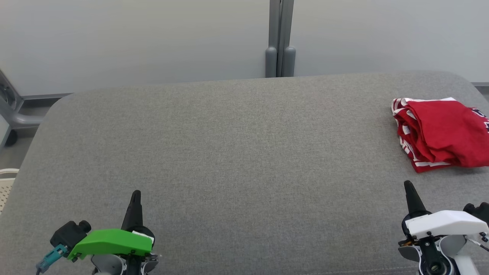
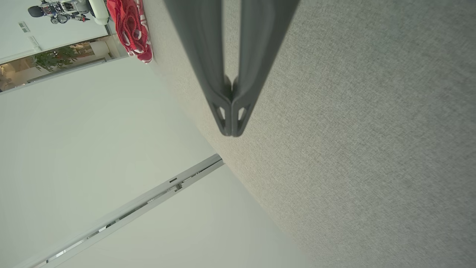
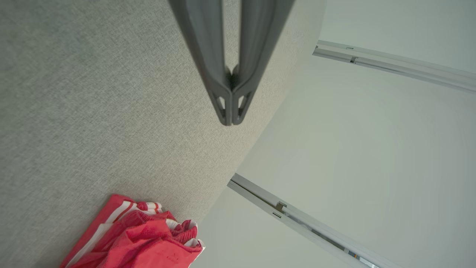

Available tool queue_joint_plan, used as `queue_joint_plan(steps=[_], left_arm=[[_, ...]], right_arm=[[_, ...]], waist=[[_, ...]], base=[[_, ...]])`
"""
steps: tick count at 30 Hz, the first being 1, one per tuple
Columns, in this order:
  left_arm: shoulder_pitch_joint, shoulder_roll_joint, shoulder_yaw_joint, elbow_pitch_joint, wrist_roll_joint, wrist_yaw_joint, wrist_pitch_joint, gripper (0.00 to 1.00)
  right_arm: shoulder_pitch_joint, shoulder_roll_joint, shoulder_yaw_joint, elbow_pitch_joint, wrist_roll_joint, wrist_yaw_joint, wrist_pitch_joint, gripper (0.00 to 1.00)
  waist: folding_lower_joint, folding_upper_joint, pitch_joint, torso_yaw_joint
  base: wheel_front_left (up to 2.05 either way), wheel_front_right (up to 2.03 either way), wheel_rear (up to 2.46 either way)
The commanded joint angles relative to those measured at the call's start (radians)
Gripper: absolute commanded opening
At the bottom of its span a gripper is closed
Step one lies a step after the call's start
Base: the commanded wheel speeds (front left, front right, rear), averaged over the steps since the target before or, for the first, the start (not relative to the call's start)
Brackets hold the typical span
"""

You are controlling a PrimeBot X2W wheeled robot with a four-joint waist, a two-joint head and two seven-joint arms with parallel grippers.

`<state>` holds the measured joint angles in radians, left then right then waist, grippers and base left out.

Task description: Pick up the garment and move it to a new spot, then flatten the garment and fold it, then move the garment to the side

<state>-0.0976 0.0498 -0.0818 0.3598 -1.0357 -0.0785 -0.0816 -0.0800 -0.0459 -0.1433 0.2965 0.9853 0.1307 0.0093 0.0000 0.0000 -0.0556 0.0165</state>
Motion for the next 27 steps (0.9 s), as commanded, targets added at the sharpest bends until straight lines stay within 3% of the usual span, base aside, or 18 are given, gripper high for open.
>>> queue_joint_plan(steps=[1,27], left_arm=[[-0.036,0.001,0.008,-0.004,-0.036,-0.007,0.006,0.00],[-0.112,0.001,0.042,0.023,-0.301,-0.029,0.061,0.00]], right_arm=[[-0.031,-0.006,-0.009,-0.004,0.034,0.000,0.011,0.00],[-0.088,-0.006,-0.061,0.029,0.296,0.000,0.096,0.00]], waist=[[0.0000,0.0000,0.002,0.000],[0.0000,0.0000,0.027,-0.007]], base=[[0.00,0.00,0.00],[0.00,0.00,0.00]])
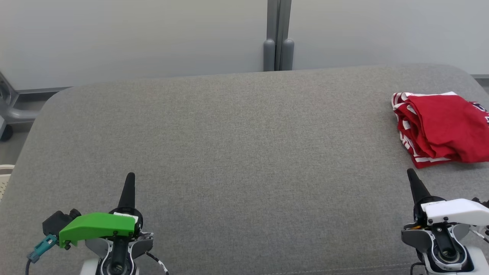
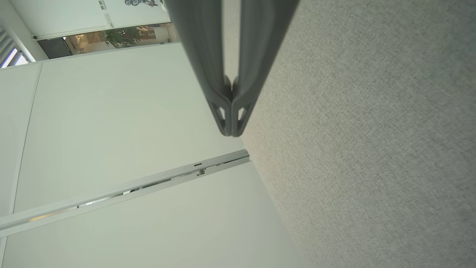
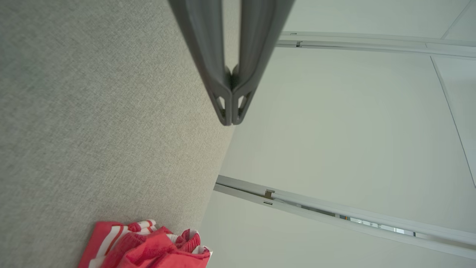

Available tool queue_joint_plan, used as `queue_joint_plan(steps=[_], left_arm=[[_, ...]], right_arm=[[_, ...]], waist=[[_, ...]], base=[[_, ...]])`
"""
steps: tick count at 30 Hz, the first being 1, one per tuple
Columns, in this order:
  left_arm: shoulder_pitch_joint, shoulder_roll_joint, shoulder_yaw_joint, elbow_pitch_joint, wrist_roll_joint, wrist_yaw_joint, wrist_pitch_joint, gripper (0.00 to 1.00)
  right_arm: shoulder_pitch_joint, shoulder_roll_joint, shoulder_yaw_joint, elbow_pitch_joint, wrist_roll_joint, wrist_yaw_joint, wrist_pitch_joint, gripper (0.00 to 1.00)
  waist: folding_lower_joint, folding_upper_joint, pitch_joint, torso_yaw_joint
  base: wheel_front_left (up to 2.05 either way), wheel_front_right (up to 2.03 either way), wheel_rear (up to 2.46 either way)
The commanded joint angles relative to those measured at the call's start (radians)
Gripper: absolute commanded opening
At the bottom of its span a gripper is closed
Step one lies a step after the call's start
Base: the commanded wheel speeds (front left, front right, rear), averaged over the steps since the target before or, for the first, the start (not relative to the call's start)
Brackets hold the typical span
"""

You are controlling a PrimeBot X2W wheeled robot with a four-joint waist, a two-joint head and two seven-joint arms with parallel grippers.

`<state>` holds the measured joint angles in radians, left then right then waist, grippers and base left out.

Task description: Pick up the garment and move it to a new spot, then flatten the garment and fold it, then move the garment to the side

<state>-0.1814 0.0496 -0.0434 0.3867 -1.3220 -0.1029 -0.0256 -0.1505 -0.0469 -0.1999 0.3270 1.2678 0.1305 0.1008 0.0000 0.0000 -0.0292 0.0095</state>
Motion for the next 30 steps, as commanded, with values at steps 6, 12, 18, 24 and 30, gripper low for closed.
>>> queue_joint_plan(steps=[6,12,18,24,30], left_arm=[[-0.041,0.001,0.011,0.002,-0.064,-0.010,0.016,0.00],[-0.055,0.001,0.018,0.007,-0.114,-0.014,0.025,0.00],[-0.069,0.001,0.024,0.012,-0.161,-0.018,0.035,0.00],[-0.082,0.001,0.029,0.017,-0.205,-0.022,0.044,0.00],[-0.091,0.001,0.034,0.021,-0.238,-0.024,0.051,0.00]], right_arm=[[-0.030,-0.005,-0.014,0.005,0.064,0.001,0.022,0.00],[-0.041,-0.005,-0.024,0.011,0.112,0.001,0.037,0.00],[-0.050,-0.005,-0.033,0.017,0.157,0.000,0.052,0.00],[-0.061,-0.005,-0.042,0.022,0.200,0.000,0.066,0.00],[-0.067,-0.005,-0.048,0.027,0.236,0.000,0.077,0.00]], waist=[[0.0000,0.0000,0.006,-0.002],[0.0000,0.0000,0.011,-0.003],[0.0000,0.0000,0.017,-0.005],[0.0000,0.0000,0.022,-0.006],[0.0000,0.0000,0.027,-0.007]], base=[[0.00,0.00,0.00],[0.00,0.00,0.00],[0.00,0.00,0.00],[0.00,0.00,0.00],[0.00,0.00,0.00]])
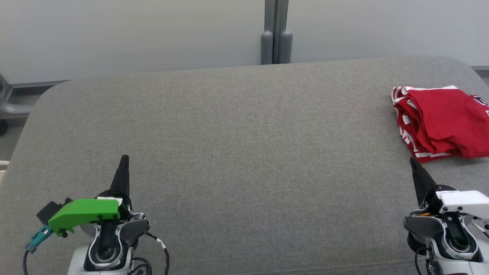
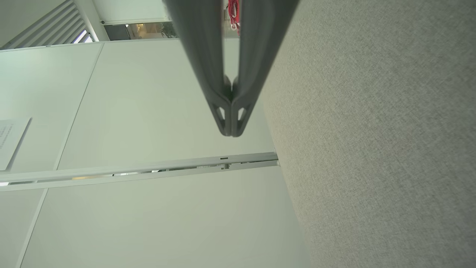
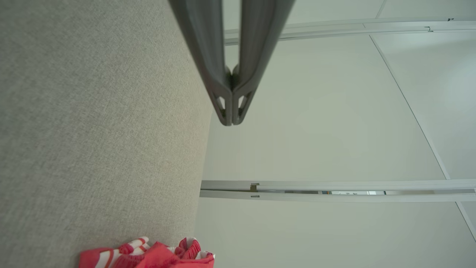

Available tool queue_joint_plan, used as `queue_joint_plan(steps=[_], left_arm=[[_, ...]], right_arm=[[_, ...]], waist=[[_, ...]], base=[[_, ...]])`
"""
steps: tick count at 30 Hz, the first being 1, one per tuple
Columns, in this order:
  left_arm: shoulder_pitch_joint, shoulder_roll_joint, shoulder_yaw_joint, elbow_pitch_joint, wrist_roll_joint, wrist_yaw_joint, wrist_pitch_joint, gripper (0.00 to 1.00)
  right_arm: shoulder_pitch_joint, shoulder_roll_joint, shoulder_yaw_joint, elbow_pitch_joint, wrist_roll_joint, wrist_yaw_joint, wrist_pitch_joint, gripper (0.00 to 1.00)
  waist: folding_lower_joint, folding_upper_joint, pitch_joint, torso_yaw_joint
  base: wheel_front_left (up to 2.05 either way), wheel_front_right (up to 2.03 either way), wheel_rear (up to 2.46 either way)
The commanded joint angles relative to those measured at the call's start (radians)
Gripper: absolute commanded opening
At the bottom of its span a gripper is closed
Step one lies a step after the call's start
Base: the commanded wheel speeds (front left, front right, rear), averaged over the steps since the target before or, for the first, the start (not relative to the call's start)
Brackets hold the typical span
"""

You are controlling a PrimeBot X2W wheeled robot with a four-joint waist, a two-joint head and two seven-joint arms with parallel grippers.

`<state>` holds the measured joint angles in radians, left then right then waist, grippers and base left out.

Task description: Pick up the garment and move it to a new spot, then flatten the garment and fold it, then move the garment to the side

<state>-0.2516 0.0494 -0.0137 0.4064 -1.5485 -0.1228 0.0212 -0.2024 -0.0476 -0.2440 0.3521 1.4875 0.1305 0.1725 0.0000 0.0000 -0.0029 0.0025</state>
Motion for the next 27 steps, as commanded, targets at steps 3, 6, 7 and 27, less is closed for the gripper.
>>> queue_joint_plan(steps=[3,6,7,27], left_arm=[[-0.025,0.002,0.006,0.003,-0.033,-0.007,0.008,0.00],[-0.033,0.002,0.009,0.005,-0.054,-0.010,0.012,0.00],[-0.035,0.002,0.010,0.006,-0.062,-0.010,0.014,0.00],[-0.038,0.002,0.012,0.008,-0.081,-0.011,0.017,0.00]], right_arm=[[-0.018,-0.005,-0.008,0.004,0.035,0.000,0.013,0.00],[-0.024,-0.005,-0.012,0.007,0.055,0.000,0.018,0.00],[-0.026,-0.005,-0.014,0.008,0.062,0.000,0.020,0.00],[-0.029,-0.005,-0.018,0.011,0.083,0.000,0.028,0.00]], waist=[[0.0000,0.0000,0.003,-0.001],[0.0000,0.0000,0.006,-0.002],[0.0000,0.0000,0.007,-0.002],[0.0000,0.0000,0.011,-0.003]], base=[[0.00,0.00,0.00],[0.00,0.00,0.00],[0.00,0.00,0.00],[0.00,0.00,0.00]])
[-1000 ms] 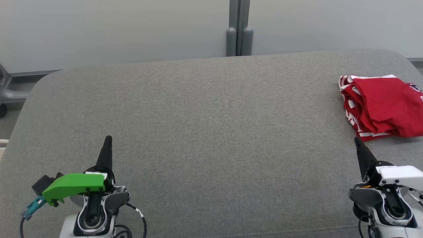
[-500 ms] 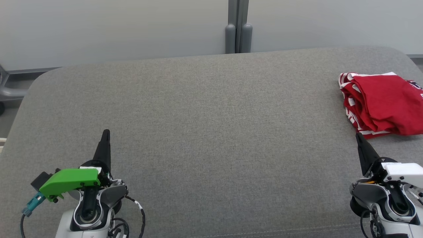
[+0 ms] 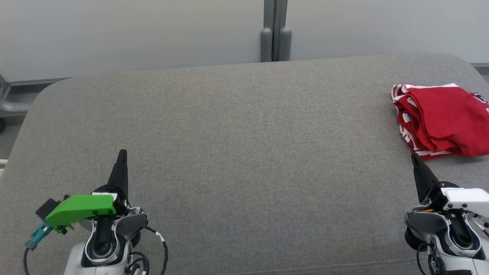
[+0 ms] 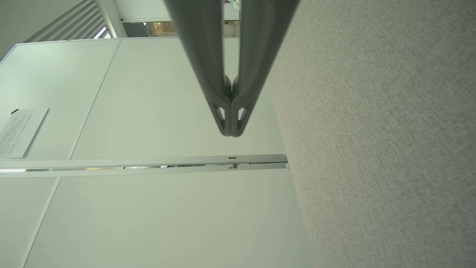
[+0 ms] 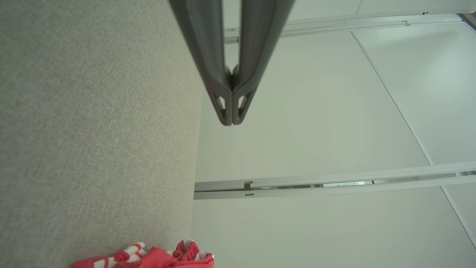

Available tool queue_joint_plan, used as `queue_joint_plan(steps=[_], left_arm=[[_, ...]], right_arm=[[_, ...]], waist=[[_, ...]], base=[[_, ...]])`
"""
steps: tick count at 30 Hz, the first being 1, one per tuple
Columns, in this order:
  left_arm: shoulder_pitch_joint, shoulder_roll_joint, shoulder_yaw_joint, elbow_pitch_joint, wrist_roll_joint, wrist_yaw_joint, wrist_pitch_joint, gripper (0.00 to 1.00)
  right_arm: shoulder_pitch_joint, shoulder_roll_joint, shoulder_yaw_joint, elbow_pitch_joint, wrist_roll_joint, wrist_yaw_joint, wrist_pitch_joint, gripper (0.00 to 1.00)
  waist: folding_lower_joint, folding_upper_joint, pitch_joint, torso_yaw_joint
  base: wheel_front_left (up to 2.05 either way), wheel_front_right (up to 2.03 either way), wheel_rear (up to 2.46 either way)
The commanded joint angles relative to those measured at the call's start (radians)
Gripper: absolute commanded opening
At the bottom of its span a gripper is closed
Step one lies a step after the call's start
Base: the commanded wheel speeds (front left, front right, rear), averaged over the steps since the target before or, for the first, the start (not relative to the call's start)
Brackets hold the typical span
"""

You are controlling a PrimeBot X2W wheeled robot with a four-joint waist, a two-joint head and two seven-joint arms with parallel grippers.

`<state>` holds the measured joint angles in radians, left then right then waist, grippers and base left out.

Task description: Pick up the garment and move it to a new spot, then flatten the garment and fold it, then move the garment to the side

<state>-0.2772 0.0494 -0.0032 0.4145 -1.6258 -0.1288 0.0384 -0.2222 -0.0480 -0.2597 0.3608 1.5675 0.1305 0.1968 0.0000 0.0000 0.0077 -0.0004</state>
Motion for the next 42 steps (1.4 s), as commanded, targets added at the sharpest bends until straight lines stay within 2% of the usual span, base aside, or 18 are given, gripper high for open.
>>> queue_joint_plan(steps=[1,42], left_arm=[[-0.012,0.002,0.002,0.000,-0.004,-0.005,0.000,0.00],[-0.012,0.002,0.002,0.000,-0.004,-0.005,0.000,0.00]], right_arm=[[-0.010,-0.004,-0.002,0.002,0.003,0.000,0.004,0.00],[-0.009,-0.004,-0.002,0.002,0.003,0.000,0.004,0.00]], waist=[[0.0000,0.0000,0.000,0.000],[0.0000,0.0000,0.000,0.000]], base=[[0.00,0.00,0.00],[0.00,0.00,0.00]])
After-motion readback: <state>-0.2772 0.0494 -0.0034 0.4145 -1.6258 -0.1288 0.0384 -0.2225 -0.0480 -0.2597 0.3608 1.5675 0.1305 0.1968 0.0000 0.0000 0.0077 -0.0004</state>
